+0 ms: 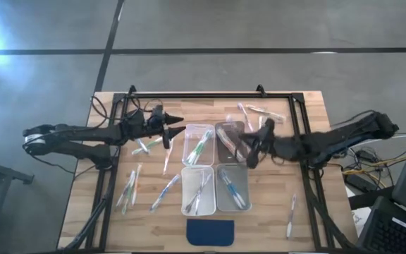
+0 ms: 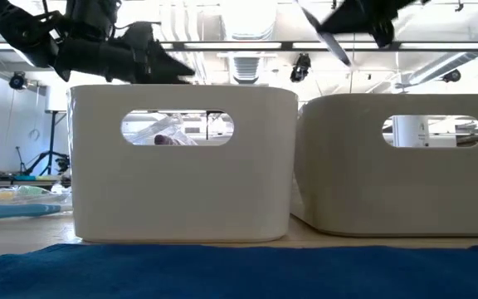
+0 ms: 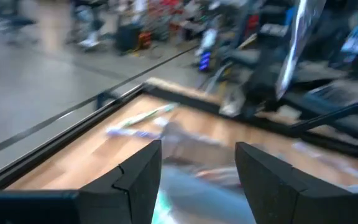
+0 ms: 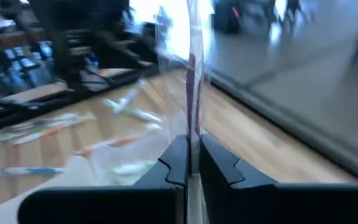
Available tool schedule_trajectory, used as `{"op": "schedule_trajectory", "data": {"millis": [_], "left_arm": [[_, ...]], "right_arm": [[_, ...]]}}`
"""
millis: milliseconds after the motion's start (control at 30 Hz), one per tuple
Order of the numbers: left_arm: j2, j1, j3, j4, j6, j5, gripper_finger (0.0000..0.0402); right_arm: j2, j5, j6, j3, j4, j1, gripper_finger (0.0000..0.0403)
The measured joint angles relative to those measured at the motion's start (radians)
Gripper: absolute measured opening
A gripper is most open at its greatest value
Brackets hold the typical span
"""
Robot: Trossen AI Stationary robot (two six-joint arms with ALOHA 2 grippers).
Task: Pick & Place Toothbrushes
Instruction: Put the violet toothbrush into the white bin
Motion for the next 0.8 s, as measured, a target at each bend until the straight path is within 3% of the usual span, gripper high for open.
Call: {"op": "schedule_trajectory", "data": {"millis": [100,233,433,567,800], "left_arm": [[0.0,-0.013,0.0,0.075,-0.003,0.096,0.0209],[0.007,-0.075,0.0,0.174,0.045,0.201,0.0209],[0.028,-0.213,0.0,0.319,0.214,0.215,0.0209],[0.047,-0.283,0.0,0.376,0.309,0.21,0.0209],[0.09,-0.323,0.003,0.474,0.343,0.205,0.0209]], "right_arm": [[0.079,0.076,-0.127,0.0,0.171,0.078,0.0013],[0.186,0.09,-0.249,0.0,0.386,0.115,0.0013],[0.323,0.075,-0.36,0.002,0.658,0.114,0.0013],[0.387,-0.012,-0.393,0.003,0.783,0.115,0.0013],[0.485,-0.06,-0.436,0.075,0.826,0.115,0.0013]]}}
